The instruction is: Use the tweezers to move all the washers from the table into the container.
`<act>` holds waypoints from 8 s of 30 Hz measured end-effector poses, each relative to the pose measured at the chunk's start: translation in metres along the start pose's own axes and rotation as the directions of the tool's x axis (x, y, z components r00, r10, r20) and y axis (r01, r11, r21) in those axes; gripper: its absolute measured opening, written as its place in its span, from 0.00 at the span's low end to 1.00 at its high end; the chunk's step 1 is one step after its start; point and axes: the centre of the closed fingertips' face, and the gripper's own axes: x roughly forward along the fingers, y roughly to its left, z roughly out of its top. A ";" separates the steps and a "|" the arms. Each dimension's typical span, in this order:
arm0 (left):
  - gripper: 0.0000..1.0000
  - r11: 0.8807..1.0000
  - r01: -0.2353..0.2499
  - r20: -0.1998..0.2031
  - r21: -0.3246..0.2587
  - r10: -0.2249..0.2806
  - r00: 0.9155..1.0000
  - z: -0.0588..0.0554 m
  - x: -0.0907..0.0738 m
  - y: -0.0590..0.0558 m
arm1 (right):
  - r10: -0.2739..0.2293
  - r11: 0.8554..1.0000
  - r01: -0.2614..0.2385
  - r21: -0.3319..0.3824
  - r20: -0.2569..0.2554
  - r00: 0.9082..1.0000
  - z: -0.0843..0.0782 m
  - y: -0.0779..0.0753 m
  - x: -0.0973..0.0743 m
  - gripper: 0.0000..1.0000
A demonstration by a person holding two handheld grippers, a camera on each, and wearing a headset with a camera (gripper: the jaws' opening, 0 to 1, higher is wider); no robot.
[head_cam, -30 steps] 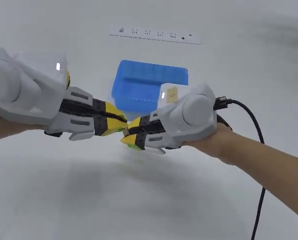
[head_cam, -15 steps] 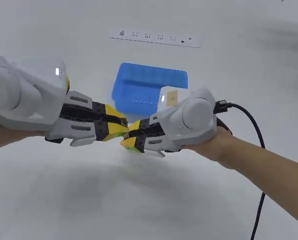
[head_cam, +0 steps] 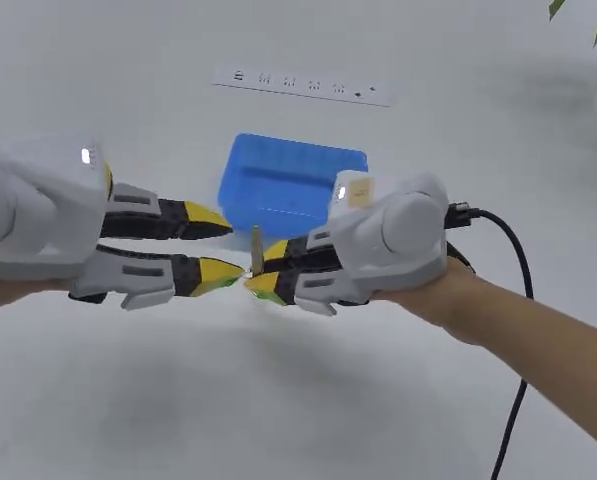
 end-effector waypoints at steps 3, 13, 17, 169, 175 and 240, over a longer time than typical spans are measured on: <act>0.35 1.000 -0.018 0.005 -0.017 0.019 1.000 -0.002 -0.004 -0.002 | -0.014 1.000 0.014 -0.006 0.004 1.000 0.003 -0.003 -0.006 0.09; 0.53 0.992 -0.084 0.035 -0.092 0.087 0.996 -0.008 -0.015 -0.011 | -0.041 0.998 0.042 -0.043 0.029 0.999 0.024 -0.018 -0.027 0.09; 0.62 0.989 -0.100 0.050 -0.112 0.106 0.993 -0.006 -0.018 -0.014 | -0.064 0.997 0.066 -0.028 0.071 0.995 0.038 -0.034 -0.039 0.09; 0.05 0.965 0.017 0.121 0.263 -0.051 0.991 0.079 0.064 0.082 | -0.177 0.980 0.177 0.096 -0.014 0.984 0.021 -0.098 -0.044 0.31; 0.05 0.965 0.016 0.114 0.264 -0.048 0.992 0.081 0.059 0.070 | -0.206 0.975 0.205 0.087 -0.003 0.979 0.017 -0.089 -0.061 0.38; 0.05 0.985 0.076 0.068 0.155 -0.087 0.994 0.030 0.058 -0.027 | -0.237 0.940 0.232 0.250 -0.010 0.971 -0.073 0.016 -0.126 1.00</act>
